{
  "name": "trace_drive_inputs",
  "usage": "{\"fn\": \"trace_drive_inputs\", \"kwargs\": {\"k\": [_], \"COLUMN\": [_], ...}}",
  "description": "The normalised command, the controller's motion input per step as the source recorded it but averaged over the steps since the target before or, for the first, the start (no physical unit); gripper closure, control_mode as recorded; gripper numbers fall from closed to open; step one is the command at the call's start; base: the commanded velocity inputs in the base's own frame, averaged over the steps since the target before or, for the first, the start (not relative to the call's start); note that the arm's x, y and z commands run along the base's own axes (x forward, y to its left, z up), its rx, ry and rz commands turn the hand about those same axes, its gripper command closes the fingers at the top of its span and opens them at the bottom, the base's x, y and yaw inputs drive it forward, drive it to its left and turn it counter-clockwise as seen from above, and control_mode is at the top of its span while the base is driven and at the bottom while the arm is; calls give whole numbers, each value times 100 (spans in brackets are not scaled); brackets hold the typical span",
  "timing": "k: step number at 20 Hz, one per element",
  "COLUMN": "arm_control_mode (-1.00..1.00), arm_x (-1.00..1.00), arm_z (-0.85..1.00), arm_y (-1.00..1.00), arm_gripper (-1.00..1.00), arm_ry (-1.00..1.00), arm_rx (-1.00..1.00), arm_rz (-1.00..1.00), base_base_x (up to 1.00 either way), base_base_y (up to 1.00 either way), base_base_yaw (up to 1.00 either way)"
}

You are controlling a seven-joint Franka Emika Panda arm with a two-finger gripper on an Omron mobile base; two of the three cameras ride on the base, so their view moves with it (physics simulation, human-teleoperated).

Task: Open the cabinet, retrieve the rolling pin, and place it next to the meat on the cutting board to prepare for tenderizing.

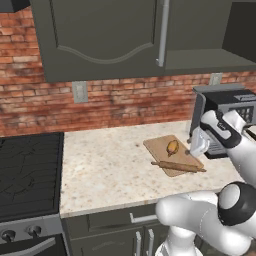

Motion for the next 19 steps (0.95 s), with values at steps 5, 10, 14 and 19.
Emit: {"fn": "trace_drive_inputs", "kwargs": {"k": [5, 10, 14, 19], "arm_control_mode": [-100, -100, -100, -100], "arm_x": [-40, -55, -57, -47], "arm_z": [44, 42, 34, 16], "arm_y": [35, 50, 58, 65], "arm_gripper": [-100, -100, -100, -100], "arm_ry": [0, 0, 0, 0], "arm_rx": [0, 0, 0, 0], "arm_rz": [0, 0, 0, 0], "base_base_x": [0, 0, 0, 0], "base_base_y": [0, 0, 0, 0], "base_base_yaw": [0, 0, 0, 0]}}
